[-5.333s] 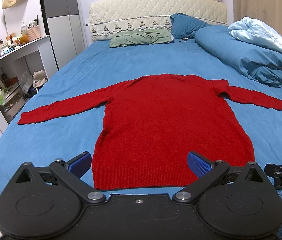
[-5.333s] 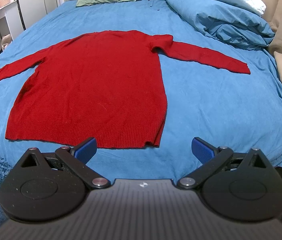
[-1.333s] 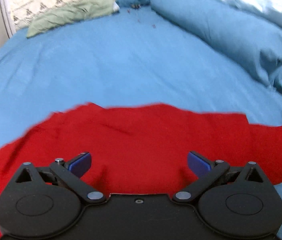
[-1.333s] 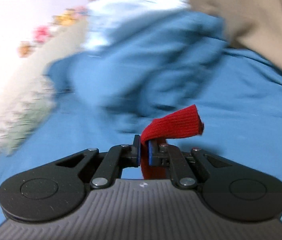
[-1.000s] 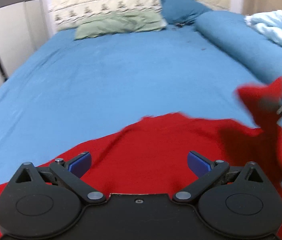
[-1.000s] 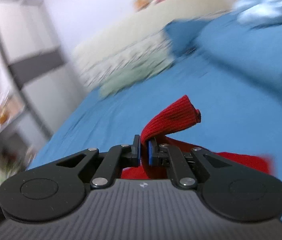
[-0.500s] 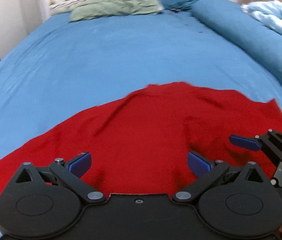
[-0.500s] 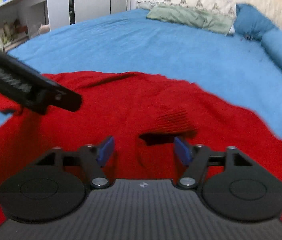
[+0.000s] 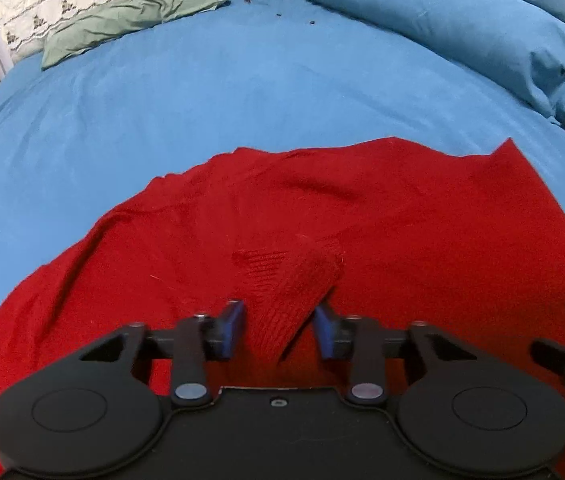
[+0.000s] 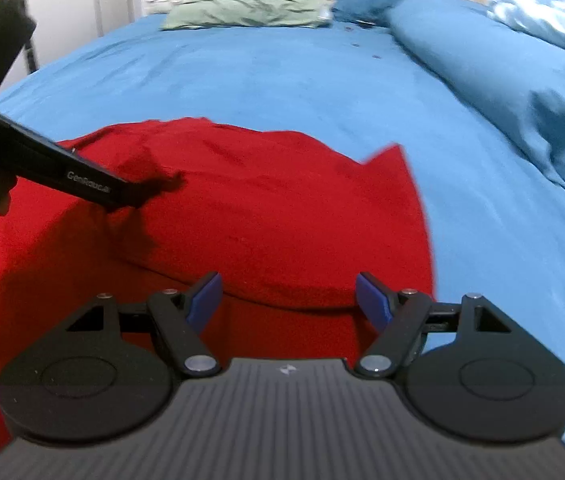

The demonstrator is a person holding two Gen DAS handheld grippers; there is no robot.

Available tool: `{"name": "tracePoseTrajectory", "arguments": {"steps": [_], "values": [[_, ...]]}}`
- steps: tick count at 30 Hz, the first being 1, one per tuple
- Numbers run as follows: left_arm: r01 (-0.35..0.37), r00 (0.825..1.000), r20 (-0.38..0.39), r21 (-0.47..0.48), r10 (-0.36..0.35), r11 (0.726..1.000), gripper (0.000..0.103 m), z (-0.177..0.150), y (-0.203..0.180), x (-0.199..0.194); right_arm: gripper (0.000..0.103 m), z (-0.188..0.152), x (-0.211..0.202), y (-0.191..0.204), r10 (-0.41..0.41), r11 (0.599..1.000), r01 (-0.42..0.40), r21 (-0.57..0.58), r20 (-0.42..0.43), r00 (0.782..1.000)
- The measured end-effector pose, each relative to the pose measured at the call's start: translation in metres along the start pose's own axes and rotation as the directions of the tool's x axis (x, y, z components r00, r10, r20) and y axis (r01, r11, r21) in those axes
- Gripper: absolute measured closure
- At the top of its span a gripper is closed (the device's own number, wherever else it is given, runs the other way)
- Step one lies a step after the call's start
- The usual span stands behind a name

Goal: Fold small clothes

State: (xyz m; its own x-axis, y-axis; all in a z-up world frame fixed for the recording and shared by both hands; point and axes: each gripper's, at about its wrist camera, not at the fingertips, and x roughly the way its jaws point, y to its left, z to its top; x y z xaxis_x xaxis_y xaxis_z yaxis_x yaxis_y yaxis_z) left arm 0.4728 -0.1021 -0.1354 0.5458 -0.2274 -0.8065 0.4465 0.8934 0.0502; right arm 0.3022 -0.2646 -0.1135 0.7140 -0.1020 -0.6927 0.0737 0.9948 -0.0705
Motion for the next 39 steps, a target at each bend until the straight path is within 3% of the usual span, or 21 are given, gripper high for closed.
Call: {"name": "tracePoseTrajectory", "arguments": {"steps": [2,4,6,8,9,11,14,15,16,17,18,21,24,26,29,32,35,39], "values": [[-0.027,1.0,0.012,-0.046,0.027,0.999,0.084,-0.001,0.009,-0.005,0.014,-0.004,-0.001,-0.007,-0.02,0.999,0.02,0.03,-0.002,1.0],[-0.059,0.998,0.024,-0.127,0.063,0.99,0.084,-0.006,0.022,-0.012,0.014,-0.007,-0.002,-0.013,-0.02,0.998,0.02,0.059,-0.001,1.0],[-0.066,0.997,0.025,-0.234,0.074,0.97,0.076,-0.016,0.04,-0.019,0.014,-0.007,-0.003,-0.018,-0.039,0.994,0.039,0.099,-0.01,0.999],[-0.013,1.0,0.02,-0.321,0.021,0.947,0.069,-0.03,0.054,-0.022,0.014,-0.011,-0.005,-0.024,-0.052,0.99,0.054,0.134,-0.019,0.998],[0.019,1.0,0.021,-0.342,-0.013,0.939,0.067,-0.036,0.056,-0.021,0.014,-0.012,-0.004,-0.026,-0.06,0.987,0.064,0.146,-0.027,0.998],[0.086,0.996,0.038,-0.368,-0.077,0.926,0.049,-0.044,0.059,-0.02,0.014,-0.014,-0.002,-0.03,-0.082,0.982,0.088,0.165,-0.04,0.996],[0.127,0.991,0.079,-0.397,-0.104,0.909,0.04,-0.052,0.055,-0.023,0.013,-0.02,0.0,-0.035,-0.104,0.975,0.114,0.191,-0.06,0.993],[0.124,0.992,0.084,-0.402,-0.098,0.907,0.041,-0.051,0.055,-0.024,0.011,-0.021,0.0,-0.037,-0.11,0.973,0.121,0.197,-0.064,0.992],[0.115,0.992,0.085,-0.408,-0.088,0.906,0.049,-0.049,0.057,-0.021,0.009,-0.022,0.001,-0.038,-0.114,0.972,0.125,0.201,-0.069,0.991],[0.109,0.993,0.087,-0.418,-0.079,0.902,0.081,-0.048,0.057,-0.021,0.008,-0.023,0.001,-0.039,-0.117,0.971,0.13,0.201,-0.075,0.99],[0.104,0.994,0.084,-0.427,-0.076,0.898,0.101,-0.047,0.058,-0.021,0.008,-0.024,0.003,-0.04,-0.121,0.971,0.135,0.198,-0.082,0.989],[0.105,0.987,0.158,-0.474,-0.033,0.874,0.099,-0.036,0.07,-0.036,0.008,-0.025,0.01,-0.04,-0.124,0.974,0.14,0.18,-0.095,0.988],[-0.013,0.973,0.194,-0.498,0.126,0.867,0.099,-0.039,0.085,-0.065,0.007,-0.02,0.016,-0.039,-0.131,0.975,0.145,0.169,-0.094,0.987],[-0.062,0.964,0.188,-0.528,0.188,0.847,0.099,-0.05,0.098,-0.076,0.006,-0.018,0.021,-0.035,-0.139,0.976,0.153,0.155,-0.096,0.986],[-0.068,0.971,0.149,-0.575,0.187,0.815,0.099,-0.069,0.116,-0.073,0.006,-0.014,0.029,-0.029,-0.148,0.981,0.157,0.115,-0.086,0.985],[-0.061,0.976,0.136,-0.575,0.169,0.816,0.099,-0.079,0.118,-0.065,0.006,-0.008,0.035,-0.028,-0.161,0.983,0.167,0.083,-0.071,0.984],[-0.072,0.968,0.16,-0.564,0.194,0.823,0.098,-0.081,0.119,-0.069,0.006,-0.002,0.041,-0.028,-0.185,0.983,0.186,0.016,-0.049,0.982],[-0.102,0.953,0.171,-0.593,0.249,0.799,0.098,-0.083,0.128,-0.077,0.005,0.002,0.046,-0.037,-0.276,0.96,0.274,-0.062,-0.028,0.961]]}}
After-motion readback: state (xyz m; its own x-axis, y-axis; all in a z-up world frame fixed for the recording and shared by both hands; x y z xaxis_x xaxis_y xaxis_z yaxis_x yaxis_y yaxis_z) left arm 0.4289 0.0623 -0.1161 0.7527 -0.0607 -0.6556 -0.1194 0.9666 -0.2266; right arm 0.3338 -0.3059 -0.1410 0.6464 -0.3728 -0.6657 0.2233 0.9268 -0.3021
